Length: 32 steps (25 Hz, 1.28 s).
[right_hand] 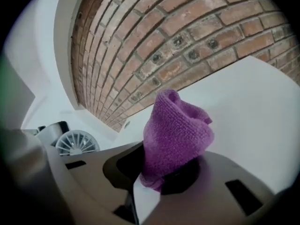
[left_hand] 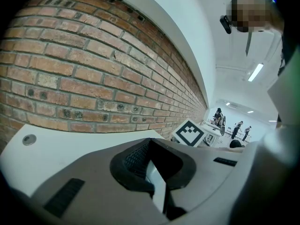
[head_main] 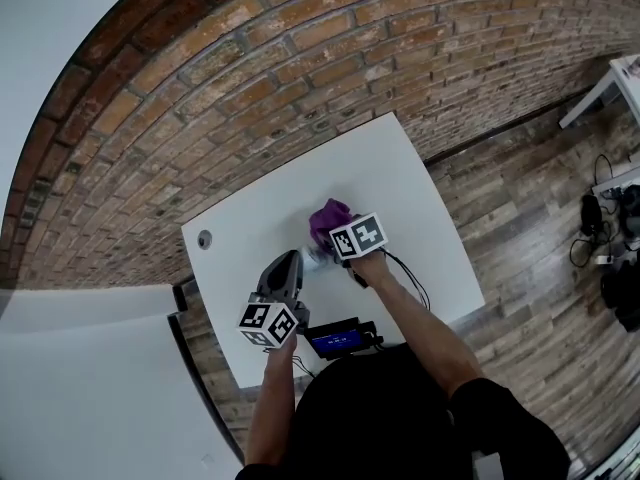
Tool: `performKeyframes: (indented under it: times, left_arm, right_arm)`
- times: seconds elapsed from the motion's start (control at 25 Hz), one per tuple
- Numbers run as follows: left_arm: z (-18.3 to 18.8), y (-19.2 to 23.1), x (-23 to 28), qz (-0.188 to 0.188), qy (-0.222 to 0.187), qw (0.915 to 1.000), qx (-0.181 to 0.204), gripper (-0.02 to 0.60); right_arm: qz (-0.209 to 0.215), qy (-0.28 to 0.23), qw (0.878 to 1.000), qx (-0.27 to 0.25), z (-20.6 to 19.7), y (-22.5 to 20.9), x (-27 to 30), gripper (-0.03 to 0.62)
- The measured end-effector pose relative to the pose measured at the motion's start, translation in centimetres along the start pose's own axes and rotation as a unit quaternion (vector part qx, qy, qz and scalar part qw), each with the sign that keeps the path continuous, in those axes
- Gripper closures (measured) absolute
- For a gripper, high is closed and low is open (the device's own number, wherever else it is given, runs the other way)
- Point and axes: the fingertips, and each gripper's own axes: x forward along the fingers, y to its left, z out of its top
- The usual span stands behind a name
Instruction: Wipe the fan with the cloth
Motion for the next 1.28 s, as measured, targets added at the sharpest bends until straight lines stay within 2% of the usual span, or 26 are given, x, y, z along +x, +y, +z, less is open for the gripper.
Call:
performKeyframes:
  times: [0.16,0.36,0.48,0.56,0.64,0.72,0.88,0.96,1.08,1.16,1.28]
  left_arm:
    - [-0.1,-0.1,0.0,0.001,0.000,1.0000,-0.001,0.577]
    - [0.1,-0.1,0.1,0.000,-0.002,1.0000,0.003,0.577]
    - [0.0,-0.1,0.1,-0.001,-0.002,1.0000,0.003,0.577]
    - [-0.1,-0.2,0.1,-0.007,-0.002,1.0000,0.001,0.577]
    - [-0.1,-0.4,0.0,-0.031,-0.003,0.9995,-0.006,0.577]
    - [0.0,-0.5,-0.6,-0.058,-0.001,0.9981,-0.017,0.577]
    - [0.2,-0.2,-3.0,-0.077,-0.004,0.9958,-0.050,0.576]
    - [-0.9,-1.2,-3.7,-0.105,0.015,0.9914,-0.077,0.577]
    - [-3.3,-2.7,-3.5,-0.139,0.056,0.9834,-0.103,0.577]
    - [-4.1,-2.7,-3.1,-0.132,0.061,0.9829,-0.114,0.577]
    - [-3.8,-1.6,-2.9,-0.109,0.046,0.9835,-0.137,0.577]
  right_arm:
    - [0.013,0.057,0.998,0.027,-3.4,0.0,2.6,0.522]
    - [-0.005,0.074,0.997,0.037,-6.9,-0.3,0.2,0.522]
    - [0.016,0.110,0.993,0.037,-10.2,0.5,-1.5,0.522]
    - [0.026,0.116,0.992,0.050,-11.1,0.6,-2.4,0.522]
    - [0.025,0.094,0.993,0.063,-9.9,0.3,-3.3,0.522]
    - [0.028,0.052,0.996,0.060,-6.5,0.4,-4.3,0.522]
    - [0.066,-0.044,0.997,0.000,2.5,3.1,-6.3,0.522]
    - [0.092,-0.066,0.993,-0.038,5.6,5.2,-6.4,0.522]
    - [0.134,-0.045,0.985,-0.096,7.3,8.4,-4.5,0.522]
    - [0.155,-0.006,0.980,-0.128,6.6,10.0,-2.8,0.522]
    - [0.157,0.043,0.975,-0.149,4.9,10.5,-2.0,0.522]
